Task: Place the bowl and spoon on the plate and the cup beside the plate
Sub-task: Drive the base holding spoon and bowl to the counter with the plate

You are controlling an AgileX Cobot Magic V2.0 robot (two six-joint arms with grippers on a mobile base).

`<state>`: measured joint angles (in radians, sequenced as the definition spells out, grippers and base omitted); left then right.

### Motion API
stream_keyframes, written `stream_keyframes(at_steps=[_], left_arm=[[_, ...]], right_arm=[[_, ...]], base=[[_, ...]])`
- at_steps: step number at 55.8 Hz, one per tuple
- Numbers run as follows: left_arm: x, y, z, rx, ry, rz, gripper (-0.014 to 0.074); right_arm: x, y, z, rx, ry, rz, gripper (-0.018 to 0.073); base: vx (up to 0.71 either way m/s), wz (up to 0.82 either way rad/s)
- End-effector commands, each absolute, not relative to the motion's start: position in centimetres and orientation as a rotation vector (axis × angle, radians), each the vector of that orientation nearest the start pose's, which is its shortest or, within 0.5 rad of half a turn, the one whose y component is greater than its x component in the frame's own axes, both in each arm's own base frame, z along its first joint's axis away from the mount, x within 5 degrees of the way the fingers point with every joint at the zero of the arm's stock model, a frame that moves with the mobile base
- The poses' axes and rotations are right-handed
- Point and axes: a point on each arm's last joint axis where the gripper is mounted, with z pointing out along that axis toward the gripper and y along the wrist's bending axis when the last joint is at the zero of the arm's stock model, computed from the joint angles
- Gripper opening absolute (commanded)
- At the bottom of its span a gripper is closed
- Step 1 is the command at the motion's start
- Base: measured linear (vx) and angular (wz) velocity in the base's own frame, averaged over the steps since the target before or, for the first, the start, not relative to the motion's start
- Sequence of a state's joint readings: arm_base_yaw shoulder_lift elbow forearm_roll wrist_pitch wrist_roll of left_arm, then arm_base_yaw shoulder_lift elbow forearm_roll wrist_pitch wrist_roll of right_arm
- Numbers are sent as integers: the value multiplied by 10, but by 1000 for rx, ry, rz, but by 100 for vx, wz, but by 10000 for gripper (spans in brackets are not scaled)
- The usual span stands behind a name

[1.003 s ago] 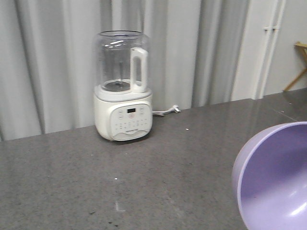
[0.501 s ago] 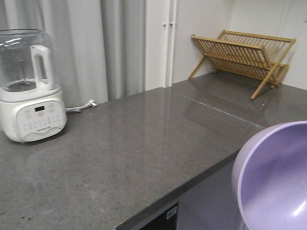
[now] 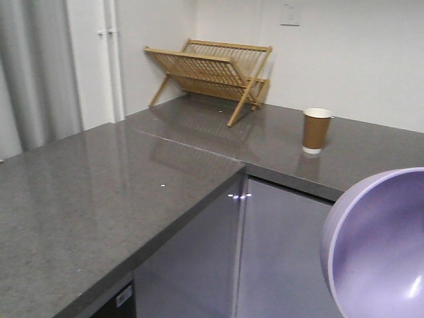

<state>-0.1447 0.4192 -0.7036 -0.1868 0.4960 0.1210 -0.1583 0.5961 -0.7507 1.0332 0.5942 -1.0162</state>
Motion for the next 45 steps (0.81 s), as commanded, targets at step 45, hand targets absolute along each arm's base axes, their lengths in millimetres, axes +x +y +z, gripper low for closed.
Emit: stream_keyframes(at_steps=[45], left_arm=[[72, -18, 388, 134, 1593, -231, -3]], right_arm=[[111, 24, 400, -256, 1569, 242, -9]], base=[[21, -45]])
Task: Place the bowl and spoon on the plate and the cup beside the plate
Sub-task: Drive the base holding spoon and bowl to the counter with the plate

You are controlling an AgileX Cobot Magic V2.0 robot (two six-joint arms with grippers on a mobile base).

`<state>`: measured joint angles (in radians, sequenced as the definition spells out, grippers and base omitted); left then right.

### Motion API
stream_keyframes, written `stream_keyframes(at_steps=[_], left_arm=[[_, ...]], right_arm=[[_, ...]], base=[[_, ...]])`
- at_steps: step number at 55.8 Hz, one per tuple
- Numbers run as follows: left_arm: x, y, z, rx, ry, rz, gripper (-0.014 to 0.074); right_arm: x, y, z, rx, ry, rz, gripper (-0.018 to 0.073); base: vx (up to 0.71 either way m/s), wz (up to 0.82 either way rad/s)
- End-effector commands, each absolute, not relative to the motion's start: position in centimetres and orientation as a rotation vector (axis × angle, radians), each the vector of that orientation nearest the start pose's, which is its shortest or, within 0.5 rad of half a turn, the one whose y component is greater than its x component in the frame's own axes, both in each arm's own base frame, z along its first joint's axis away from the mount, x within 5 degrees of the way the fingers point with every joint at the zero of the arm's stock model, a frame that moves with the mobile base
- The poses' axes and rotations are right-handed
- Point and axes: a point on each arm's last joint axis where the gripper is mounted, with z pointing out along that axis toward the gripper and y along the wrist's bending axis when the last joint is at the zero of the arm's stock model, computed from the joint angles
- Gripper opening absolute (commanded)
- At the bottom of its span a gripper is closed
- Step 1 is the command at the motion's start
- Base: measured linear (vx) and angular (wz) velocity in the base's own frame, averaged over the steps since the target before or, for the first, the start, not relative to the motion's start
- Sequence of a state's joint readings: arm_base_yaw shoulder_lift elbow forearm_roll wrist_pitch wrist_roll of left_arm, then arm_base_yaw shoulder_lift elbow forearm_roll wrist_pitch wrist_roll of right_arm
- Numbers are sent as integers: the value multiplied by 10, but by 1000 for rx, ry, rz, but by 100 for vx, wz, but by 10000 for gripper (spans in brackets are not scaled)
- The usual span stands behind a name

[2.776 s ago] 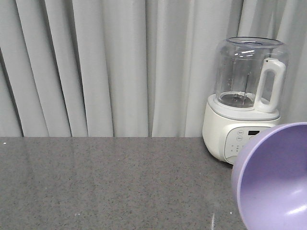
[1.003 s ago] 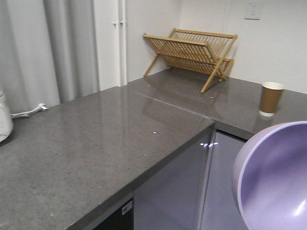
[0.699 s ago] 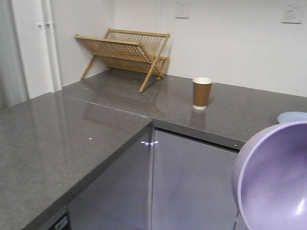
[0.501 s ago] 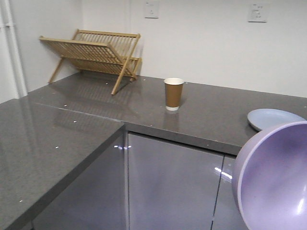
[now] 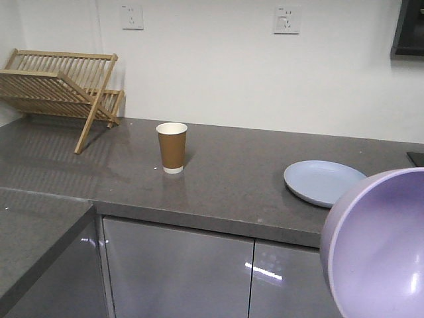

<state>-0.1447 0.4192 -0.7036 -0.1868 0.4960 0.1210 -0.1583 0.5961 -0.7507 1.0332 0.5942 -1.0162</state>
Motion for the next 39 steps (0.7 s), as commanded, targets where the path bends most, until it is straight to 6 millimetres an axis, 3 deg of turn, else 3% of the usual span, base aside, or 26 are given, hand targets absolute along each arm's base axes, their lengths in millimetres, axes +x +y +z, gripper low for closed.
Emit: stream_keyframes(at_steps=[1, 39], left_arm=[[72, -18, 388, 134, 1594, -231, -3], [72, -18, 388, 134, 1592, -231, -3]], right_arm=[[111, 24, 400, -256, 1569, 242, -9], [111, 25, 400, -258, 1570, 243, -9]], base=[[35, -16], [35, -24]])
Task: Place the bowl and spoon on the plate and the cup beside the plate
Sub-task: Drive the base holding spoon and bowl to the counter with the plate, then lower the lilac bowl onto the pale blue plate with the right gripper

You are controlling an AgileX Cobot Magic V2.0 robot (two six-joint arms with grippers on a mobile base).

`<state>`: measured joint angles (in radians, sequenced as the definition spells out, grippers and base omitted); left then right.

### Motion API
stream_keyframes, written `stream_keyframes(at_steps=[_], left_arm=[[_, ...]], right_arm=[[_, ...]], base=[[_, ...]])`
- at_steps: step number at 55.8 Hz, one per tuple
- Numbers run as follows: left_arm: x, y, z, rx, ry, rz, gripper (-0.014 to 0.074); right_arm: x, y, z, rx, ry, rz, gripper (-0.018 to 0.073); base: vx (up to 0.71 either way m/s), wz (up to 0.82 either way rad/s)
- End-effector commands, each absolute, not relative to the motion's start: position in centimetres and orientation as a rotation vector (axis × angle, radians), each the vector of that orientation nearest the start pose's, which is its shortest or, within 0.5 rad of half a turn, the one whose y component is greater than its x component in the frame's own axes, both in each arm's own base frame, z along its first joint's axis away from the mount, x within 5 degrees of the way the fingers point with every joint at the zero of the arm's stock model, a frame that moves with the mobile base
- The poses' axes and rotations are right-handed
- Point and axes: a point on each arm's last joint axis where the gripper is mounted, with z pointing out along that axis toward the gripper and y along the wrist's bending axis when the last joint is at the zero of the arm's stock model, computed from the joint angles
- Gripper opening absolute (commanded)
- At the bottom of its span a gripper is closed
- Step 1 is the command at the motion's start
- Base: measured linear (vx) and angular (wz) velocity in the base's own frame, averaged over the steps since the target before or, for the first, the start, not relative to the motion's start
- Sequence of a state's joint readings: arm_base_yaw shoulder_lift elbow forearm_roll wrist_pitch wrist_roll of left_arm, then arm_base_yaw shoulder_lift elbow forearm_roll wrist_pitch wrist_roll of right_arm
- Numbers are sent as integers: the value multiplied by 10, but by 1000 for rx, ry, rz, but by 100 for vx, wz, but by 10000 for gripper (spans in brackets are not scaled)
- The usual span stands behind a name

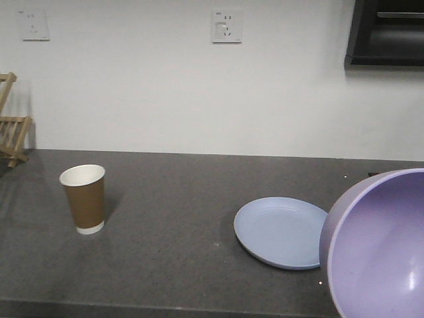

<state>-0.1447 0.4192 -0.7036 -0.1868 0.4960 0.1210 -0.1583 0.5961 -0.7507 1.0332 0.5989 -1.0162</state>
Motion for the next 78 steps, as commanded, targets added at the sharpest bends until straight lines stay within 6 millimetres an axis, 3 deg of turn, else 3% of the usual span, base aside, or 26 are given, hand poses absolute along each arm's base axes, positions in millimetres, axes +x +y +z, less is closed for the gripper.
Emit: stream_keyframes(at_steps=[1, 44, 78], left_arm=[[72, -18, 388, 134, 1592, -231, -3], [72, -18, 388, 134, 1593, -231, -3], [72, -19, 388, 140, 1593, -237, -3]], right_arm=[[111, 25, 400, -258, 1570, 243, -9], [111, 25, 400, -258, 1570, 243, -9], [111, 25, 400, -258, 1570, 243, -9]], base=[[33, -30], [28, -7], [5, 0]])
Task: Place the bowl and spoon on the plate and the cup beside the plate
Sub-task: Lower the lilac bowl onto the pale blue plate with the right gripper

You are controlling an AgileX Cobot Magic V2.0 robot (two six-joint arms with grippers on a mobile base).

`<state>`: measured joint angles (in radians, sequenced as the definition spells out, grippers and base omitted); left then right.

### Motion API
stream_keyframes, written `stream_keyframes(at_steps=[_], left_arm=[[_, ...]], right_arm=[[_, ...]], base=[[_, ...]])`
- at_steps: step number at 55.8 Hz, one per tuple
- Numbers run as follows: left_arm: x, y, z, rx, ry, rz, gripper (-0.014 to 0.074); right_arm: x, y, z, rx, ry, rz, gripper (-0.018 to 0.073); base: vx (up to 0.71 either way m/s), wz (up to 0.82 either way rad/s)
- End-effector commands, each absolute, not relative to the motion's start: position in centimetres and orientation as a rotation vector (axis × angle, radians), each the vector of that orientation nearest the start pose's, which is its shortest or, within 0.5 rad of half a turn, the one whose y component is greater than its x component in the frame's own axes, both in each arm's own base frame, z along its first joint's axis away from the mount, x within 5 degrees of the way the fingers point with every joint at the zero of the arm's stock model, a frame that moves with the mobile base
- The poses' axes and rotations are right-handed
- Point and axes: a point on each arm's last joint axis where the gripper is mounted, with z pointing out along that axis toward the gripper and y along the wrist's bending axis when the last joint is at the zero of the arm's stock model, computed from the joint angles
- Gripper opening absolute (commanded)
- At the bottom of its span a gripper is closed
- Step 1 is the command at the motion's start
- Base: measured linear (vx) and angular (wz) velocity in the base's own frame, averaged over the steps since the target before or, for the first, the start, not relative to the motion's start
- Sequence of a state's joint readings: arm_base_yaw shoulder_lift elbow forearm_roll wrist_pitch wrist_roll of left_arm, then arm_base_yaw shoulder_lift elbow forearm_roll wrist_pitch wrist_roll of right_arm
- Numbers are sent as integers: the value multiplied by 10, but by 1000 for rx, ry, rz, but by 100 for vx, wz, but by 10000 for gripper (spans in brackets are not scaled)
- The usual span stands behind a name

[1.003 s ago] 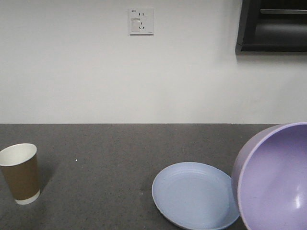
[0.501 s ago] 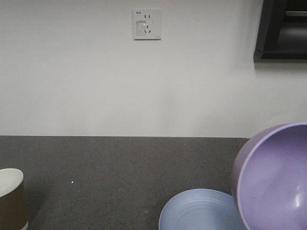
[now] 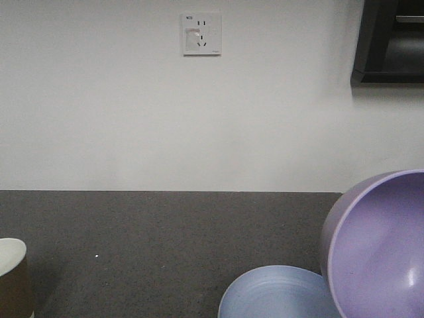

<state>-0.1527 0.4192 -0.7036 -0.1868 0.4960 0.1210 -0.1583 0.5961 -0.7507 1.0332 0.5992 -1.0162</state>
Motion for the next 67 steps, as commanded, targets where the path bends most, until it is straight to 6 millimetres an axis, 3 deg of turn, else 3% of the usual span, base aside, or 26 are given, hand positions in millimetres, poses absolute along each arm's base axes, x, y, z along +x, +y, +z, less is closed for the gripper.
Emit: stream_keyframes(at_steps=[1, 30, 40, 48, 62, 67], left_arm=[[72, -19, 388, 140, 1593, -237, -3], [72, -19, 388, 140, 1592, -237, -3], [72, -19, 388, 140, 1592, -237, -3], [72, -19, 388, 139, 1592, -238, -3], [72, -19, 389, 137, 1589, -240, -3], [72, -19, 389, 136, 1585, -239, -3]], right_arm=[[111, 25, 400, -258, 1570, 243, -9], [115, 25, 399, -251, 1581, 265, -9], [125, 29, 396, -256, 1605, 328, -9], [154, 27, 386, -150, 1736, 425, -9], [246, 23, 349, -130, 2259, 466, -9], [272, 34, 333, -164, 2370, 442, -9]], base=[[0, 0], [0, 0], [0, 0], [0, 0], [0, 0], [0, 0]])
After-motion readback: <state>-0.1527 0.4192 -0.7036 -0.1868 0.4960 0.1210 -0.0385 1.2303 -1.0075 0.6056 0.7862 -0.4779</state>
